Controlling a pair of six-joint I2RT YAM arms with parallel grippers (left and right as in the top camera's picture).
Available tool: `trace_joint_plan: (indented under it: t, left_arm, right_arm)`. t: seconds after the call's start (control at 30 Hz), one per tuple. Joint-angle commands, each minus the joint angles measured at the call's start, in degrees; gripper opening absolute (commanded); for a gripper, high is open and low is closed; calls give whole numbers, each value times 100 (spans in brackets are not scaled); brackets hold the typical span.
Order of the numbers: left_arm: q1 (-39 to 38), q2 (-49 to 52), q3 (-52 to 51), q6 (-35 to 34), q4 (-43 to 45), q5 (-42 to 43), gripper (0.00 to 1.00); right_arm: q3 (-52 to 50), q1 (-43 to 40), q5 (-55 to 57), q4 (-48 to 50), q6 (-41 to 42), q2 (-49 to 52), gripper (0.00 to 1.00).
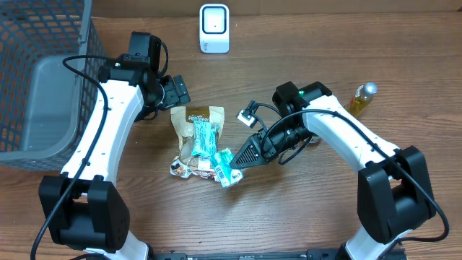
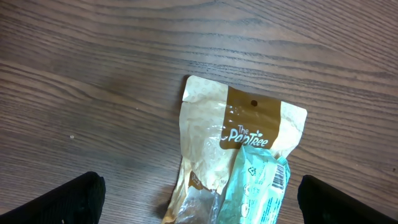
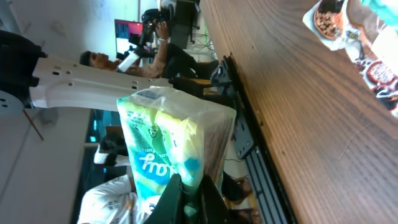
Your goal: Scan the item barcode
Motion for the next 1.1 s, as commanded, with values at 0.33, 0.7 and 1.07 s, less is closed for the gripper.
trace_joint_plan:
  t: [0.33,0.7,1.07]
  left_arm:
    - [-39,13,85,68,7,-2,100]
    - [-37,13,85,68,7,0,100]
    - [-39,13,85,68,7,-2,100]
  right_arm:
    - [7,-26,835,400,-31,-129,4]
    - [7,-26,1434,1032,575,-129,4]
    - [7,-26,4857,2382,3930,-129,4]
